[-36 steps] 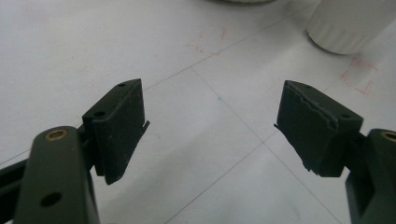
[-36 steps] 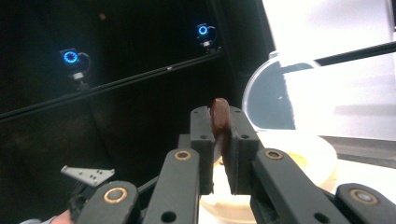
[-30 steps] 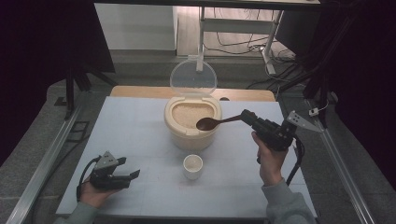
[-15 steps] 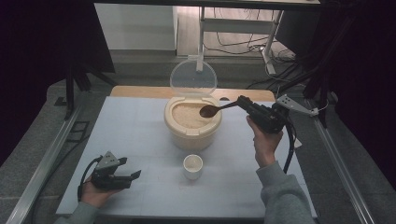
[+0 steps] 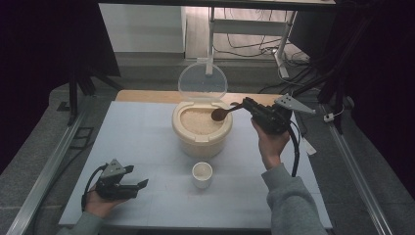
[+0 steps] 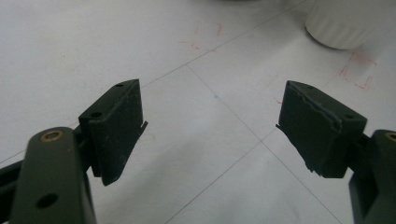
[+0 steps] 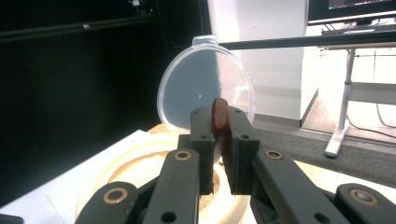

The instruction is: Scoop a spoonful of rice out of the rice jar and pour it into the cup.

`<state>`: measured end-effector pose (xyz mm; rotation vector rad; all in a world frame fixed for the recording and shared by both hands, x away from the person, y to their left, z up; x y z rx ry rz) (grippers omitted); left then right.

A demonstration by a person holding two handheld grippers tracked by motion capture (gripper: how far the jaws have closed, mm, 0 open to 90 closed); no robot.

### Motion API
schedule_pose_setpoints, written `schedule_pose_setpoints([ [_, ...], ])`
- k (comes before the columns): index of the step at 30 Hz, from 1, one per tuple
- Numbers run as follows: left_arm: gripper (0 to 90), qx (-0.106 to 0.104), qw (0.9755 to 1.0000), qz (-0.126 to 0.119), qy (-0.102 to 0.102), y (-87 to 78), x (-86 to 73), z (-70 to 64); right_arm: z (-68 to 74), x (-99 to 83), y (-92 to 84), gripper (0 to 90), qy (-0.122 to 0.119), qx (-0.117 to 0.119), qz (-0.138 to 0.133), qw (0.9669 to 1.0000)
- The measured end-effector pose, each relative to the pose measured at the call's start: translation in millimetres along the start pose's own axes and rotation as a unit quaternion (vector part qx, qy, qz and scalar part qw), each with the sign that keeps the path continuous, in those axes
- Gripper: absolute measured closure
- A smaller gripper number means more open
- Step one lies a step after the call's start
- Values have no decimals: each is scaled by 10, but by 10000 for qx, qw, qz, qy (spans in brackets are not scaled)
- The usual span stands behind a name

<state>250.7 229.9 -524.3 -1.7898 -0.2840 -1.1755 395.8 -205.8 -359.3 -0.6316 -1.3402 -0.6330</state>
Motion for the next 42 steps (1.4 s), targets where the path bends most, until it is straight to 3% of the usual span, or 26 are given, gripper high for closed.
schedule_pose_setpoints([
  [9,218,-8,10000,19,32,4,1,-3,80,-12,61,831,-456,-113,196,9987],
  [18,218,-3,10000,21,35,5,1,-6,110,-74,145,831,-427,-33,367,9984],
  [28,218,3,10000,19,56,3,2,-7,98,-217,255,831,132,173,538,9983],
  [34,218,6,10000,16,62,2,4,-9,57,-276,276,830,580,180,505,9969],
  [36,218,8,10000,19,63,3,4,-8,31,-293,274,829,753,176,510,9957],
  [37,218,8,10000,18,63,3,4,-8,3,-314,271,830,980,167,540,9936],
  [38,218,9,10000,19,64,3,4,-8,3,-314,271,830,980,167,540,9936],
  [42,218,11,10000,17,66,6,5,-9,-67,-379,250,829,1432,167,551,9880],
])
Point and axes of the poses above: each handheld gripper's, and its own axes: y roughly forward along the jaws, x roughly out of its top, z roughly to its left, the point moved 1 cm from there along y, roughly forward along the jaws, and after that the axes turned 4 degrees about -z, right-handed, at the moved point
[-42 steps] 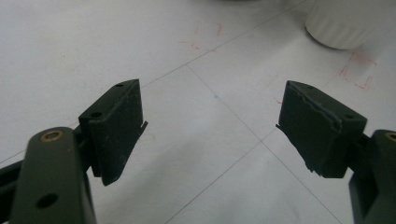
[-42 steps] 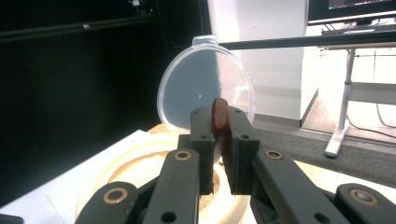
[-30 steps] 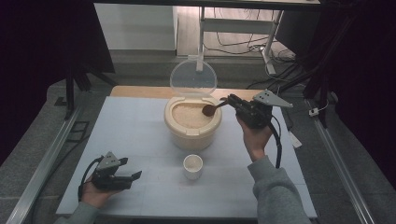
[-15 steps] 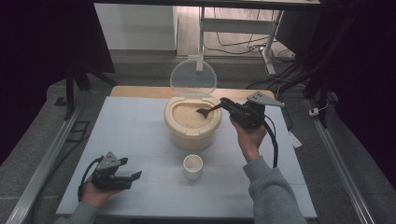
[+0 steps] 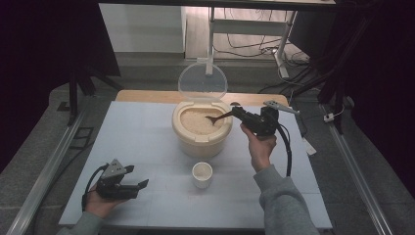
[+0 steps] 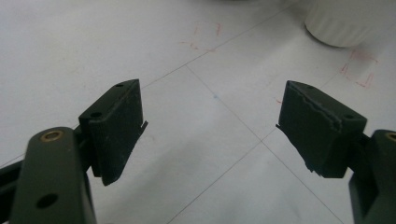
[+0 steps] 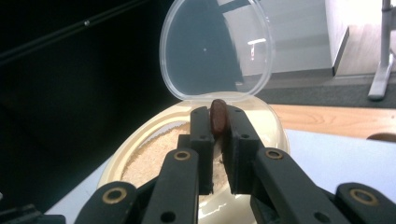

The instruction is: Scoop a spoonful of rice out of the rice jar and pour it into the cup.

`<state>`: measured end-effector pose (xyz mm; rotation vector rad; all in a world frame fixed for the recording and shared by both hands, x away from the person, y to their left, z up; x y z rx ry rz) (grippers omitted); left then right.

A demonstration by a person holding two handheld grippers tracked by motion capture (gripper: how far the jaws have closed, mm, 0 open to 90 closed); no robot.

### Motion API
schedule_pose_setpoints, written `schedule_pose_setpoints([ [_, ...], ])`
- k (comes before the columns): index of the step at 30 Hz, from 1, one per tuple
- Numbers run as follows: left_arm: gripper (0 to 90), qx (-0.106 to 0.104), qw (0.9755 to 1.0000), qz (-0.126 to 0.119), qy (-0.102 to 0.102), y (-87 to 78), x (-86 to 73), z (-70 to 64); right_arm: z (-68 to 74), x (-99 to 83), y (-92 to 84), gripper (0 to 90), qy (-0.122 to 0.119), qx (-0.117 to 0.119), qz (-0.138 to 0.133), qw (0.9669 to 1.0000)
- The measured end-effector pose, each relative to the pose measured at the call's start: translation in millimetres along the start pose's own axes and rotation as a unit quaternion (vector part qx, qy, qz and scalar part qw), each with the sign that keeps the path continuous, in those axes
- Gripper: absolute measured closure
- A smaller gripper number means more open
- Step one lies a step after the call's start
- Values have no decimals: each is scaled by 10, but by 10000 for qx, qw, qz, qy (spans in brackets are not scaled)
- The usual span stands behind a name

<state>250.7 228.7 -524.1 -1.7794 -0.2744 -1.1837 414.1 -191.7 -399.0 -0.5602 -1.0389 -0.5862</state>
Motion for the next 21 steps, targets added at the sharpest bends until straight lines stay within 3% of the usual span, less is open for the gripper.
schedule_pose_setpoints([
  [2,218,-1,10000,1,12,2,1,0,-20,-10,-4,829,106,3,-8,9999],
  [3,218,-3,10000,2,14,2,1,0,-61,-30,-6,829,328,33,3,9995],
  [12,218,2,10000,5,15,4,0,2,-142,-73,-19,829,894,75,-22,9960],
  [15,218,6,10000,7,20,3,1,3,-150,-75,-26,829,954,77,-12,9954],
  [21,218,3,10000,4,30,4,4,-1,-193,-59,-62,833,1347,122,-56,9908],
])
Point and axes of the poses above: each handheld gripper's, and its own axes: y roughly forward along the jaws, x roughly out of its top, z roughly to its left, the point moved 1 cm from there along y, roughly forward along the jaws, and after that the axes turned 4 degrees about -z, right-handed, at the moved point
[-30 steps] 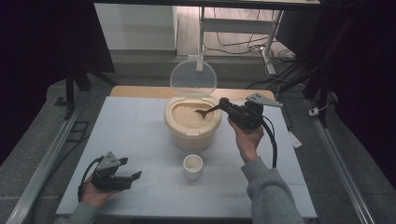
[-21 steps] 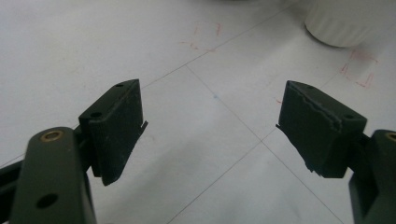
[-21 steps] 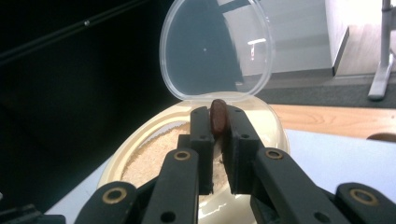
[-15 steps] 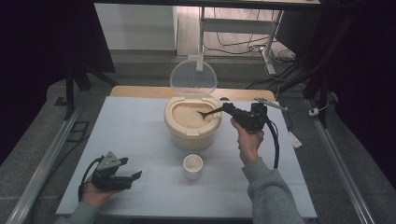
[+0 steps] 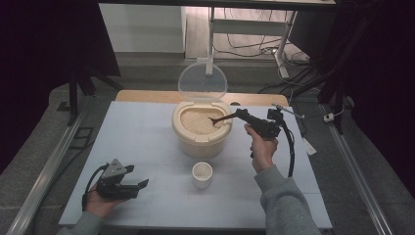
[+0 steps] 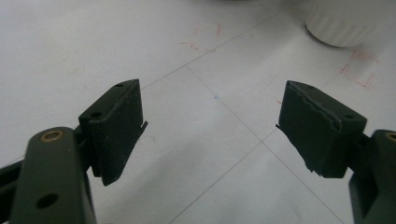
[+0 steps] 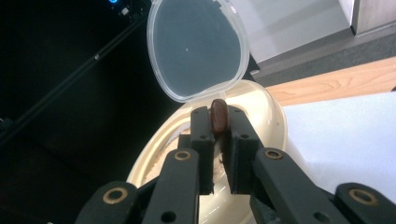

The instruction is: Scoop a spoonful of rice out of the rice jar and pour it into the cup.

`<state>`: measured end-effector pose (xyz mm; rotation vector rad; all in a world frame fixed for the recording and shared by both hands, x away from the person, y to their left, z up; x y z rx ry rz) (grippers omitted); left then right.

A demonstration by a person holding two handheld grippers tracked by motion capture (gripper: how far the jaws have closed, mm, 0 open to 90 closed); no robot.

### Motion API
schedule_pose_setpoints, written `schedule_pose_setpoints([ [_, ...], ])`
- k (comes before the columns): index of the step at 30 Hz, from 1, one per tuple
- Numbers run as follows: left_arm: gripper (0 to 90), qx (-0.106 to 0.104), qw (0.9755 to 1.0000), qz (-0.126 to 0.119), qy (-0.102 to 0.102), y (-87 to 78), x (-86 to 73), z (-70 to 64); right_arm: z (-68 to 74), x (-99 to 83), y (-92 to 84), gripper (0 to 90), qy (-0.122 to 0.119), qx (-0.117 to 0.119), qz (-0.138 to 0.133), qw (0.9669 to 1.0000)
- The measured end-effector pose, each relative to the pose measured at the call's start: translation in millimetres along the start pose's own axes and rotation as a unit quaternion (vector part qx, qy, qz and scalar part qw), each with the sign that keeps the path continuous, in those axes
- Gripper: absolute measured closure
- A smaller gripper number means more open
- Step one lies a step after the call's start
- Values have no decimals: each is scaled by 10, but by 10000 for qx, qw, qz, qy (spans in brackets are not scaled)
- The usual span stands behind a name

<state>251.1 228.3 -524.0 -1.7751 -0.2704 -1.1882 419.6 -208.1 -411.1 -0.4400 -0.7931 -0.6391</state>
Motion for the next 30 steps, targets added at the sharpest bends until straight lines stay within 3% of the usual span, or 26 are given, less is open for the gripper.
schedule_pose_setpoints([
  [7,218,-5,10000,2,9,3,3,-7,-95,11,-35,833,603,11,-2,9982],
  [12,218,-9,10000,2,17,2,4,-7,-152,16,-51,833,907,76,-37,9958],
  [30,219,-5,10000,34,57,17,6,-17,-213,88,-147,833,1232,215,-180,9920],
])
Point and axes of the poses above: each handheld gripper's, and its own axes: y roughly forward along the jaws, x roughly out of its top, z roughly to its left, the point moved 1 cm from there along y, roughly forward along the jaws, and after that the axes turned 4 degrees about -z, right-handed, at the moved point
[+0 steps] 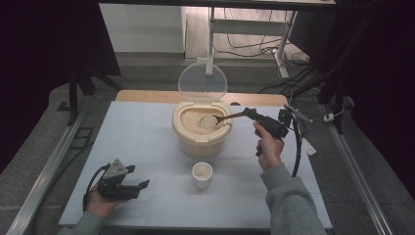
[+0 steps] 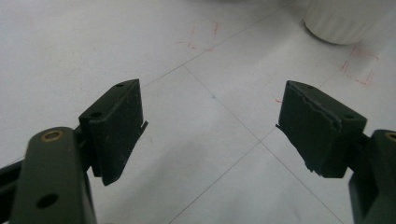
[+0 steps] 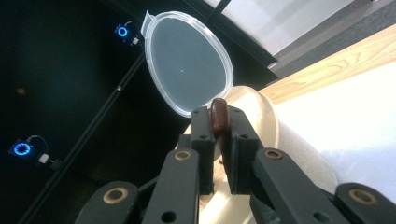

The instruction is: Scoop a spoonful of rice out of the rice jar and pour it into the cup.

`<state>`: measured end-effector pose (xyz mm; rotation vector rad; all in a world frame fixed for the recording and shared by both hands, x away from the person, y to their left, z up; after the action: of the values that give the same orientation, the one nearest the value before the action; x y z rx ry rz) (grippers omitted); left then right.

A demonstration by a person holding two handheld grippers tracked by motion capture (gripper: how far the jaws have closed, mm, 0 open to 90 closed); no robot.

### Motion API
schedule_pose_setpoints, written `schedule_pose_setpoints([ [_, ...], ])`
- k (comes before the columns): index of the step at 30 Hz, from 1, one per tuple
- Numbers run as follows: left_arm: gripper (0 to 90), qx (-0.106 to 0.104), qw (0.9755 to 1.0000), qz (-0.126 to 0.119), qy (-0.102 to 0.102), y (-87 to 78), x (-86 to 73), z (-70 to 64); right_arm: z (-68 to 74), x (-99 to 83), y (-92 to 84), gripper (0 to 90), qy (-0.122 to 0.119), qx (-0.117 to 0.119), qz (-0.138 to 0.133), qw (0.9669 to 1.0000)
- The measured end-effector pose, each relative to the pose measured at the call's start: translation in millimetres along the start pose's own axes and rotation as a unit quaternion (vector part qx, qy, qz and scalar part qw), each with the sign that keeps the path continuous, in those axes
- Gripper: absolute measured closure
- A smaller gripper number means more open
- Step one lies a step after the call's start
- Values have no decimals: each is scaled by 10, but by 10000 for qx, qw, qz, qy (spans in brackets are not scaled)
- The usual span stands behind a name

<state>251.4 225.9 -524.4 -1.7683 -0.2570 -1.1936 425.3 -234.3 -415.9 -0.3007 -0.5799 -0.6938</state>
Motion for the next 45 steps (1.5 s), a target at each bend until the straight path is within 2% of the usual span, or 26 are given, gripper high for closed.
schedule_pose_setpoints([
  [8,219,7,10000,7,19,3,1,-4,-48,26,-41,833,224,73,-11,9997],
  [15,219,16,10000,26,44,10,2,-11,-82,35,-62,833,366,47,-67,9993],
  [28,219,20,10000,45,63,20,5,-15,-31,78,-157,833,313,166,-101,9993],
  [35,219,18,10000,46,69,23,9,-23,17,81,-217,833,267,297,-35,9992],
  [45,219,16,10000,56,74,29,11,-23,31,86,-272,833,318,352,-5,9989],
])
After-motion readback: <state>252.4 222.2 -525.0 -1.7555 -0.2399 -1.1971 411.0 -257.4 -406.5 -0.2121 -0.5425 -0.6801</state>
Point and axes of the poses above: each handheld gripper's, and its own axes: y roughly forward along the jaws, x roughly out of its top, z roughly to its left, the point moved 1 cm from there along y, roughly forward along the jaws, and after that the axes turned 4 degrees about -z, right-handed, at the moved point
